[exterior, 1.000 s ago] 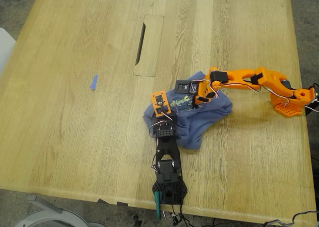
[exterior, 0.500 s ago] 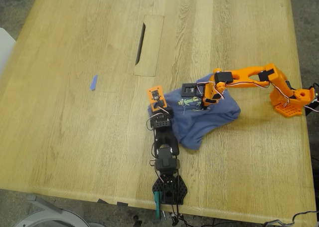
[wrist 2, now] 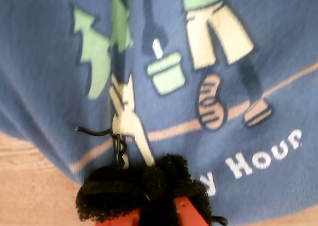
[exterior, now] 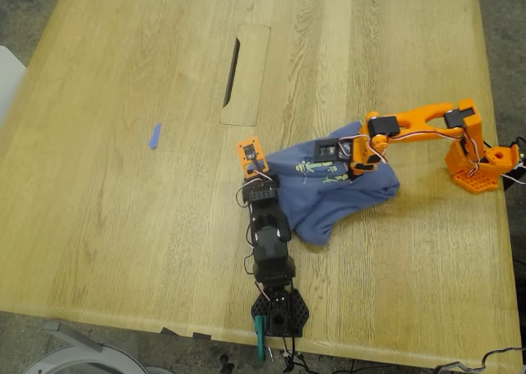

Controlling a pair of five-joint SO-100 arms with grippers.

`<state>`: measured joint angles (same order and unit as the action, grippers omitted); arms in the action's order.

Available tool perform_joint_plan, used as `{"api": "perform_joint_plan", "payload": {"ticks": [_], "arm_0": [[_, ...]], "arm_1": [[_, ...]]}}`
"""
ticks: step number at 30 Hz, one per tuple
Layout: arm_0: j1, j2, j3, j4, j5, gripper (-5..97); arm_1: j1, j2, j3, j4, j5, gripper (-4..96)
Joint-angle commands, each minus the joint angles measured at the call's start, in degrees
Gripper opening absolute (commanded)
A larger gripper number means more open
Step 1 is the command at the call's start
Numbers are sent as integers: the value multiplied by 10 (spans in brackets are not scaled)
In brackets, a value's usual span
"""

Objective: Fold a T-shirt

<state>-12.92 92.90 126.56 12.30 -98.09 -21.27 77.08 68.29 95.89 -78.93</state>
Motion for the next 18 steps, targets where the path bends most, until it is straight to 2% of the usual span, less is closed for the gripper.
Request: {"api": "perform_joint_plan", "payload": {"ticks": [1,13,18], "arm_0": [[-45,-14,-80,-14,4,-2],[-128,-28,-117,-10,7,-2],[-127,15,-121,-11,-1,-1]], "arm_1": [[-16,54,43,7,4,9],[-40,140,226,-98,6,4],[-48,171,239,-88,10,4]]}}
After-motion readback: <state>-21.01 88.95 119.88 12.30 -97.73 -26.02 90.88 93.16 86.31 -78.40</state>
